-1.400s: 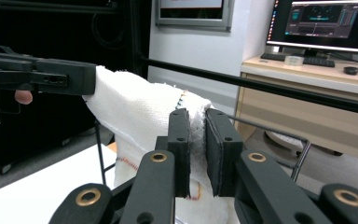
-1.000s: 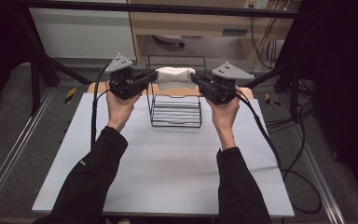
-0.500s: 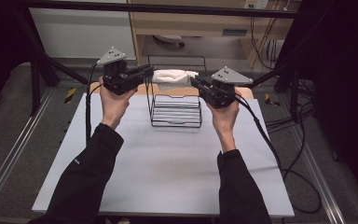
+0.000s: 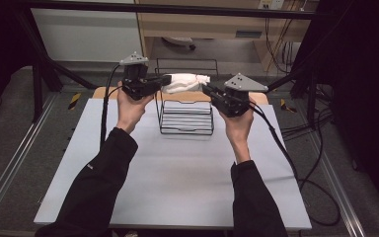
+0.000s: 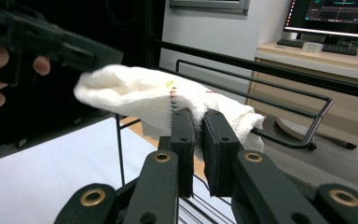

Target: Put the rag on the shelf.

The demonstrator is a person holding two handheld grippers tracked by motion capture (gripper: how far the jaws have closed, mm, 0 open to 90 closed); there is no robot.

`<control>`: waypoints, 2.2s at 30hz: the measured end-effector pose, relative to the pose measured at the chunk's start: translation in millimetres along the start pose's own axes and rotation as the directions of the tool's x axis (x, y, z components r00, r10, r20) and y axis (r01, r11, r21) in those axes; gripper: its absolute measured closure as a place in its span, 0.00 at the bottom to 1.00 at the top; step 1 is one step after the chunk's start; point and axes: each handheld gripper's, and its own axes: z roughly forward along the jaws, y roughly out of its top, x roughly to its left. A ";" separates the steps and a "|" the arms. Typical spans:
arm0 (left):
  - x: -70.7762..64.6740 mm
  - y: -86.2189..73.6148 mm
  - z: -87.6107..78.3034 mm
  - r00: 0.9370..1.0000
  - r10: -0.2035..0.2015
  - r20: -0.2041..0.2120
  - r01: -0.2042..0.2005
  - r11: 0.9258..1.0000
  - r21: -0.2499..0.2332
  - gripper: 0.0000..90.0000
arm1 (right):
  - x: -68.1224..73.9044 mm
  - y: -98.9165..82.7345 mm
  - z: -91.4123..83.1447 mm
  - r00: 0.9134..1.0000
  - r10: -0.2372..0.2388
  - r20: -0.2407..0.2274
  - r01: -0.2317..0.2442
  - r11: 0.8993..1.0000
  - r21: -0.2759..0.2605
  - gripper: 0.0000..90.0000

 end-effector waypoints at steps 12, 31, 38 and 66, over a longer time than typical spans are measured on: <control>-2.4 -20.1 3.0 0.999 0.037 0.000 -0.037 0.999 0.031 0.99 | 2.0 11.1 -11.9 0.999 0.033 -0.039 -0.035 0.998 -0.047 0.76; 7.3 -39.4 22.4 0.998 0.038 -0.043 -0.036 0.998 0.050 0.99 | -2.5 -13.6 23.8 0.997 0.070 0.014 -0.071 0.989 0.129 0.98; 4.3 -40.1 13.3 0.999 0.038 -0.028 -0.037 0.999 0.039 0.97 | -0.2 -11.0 16.5 0.998 0.069 -0.006 -0.068 0.991 0.116 0.92; 22.5 -140.8 -47.7 0.994 0.056 -0.091 -0.039 0.982 0.184 0.09 | -5.1 -43.8 -37.3 0.984 0.163 -0.067 -0.144 0.965 0.218 0.06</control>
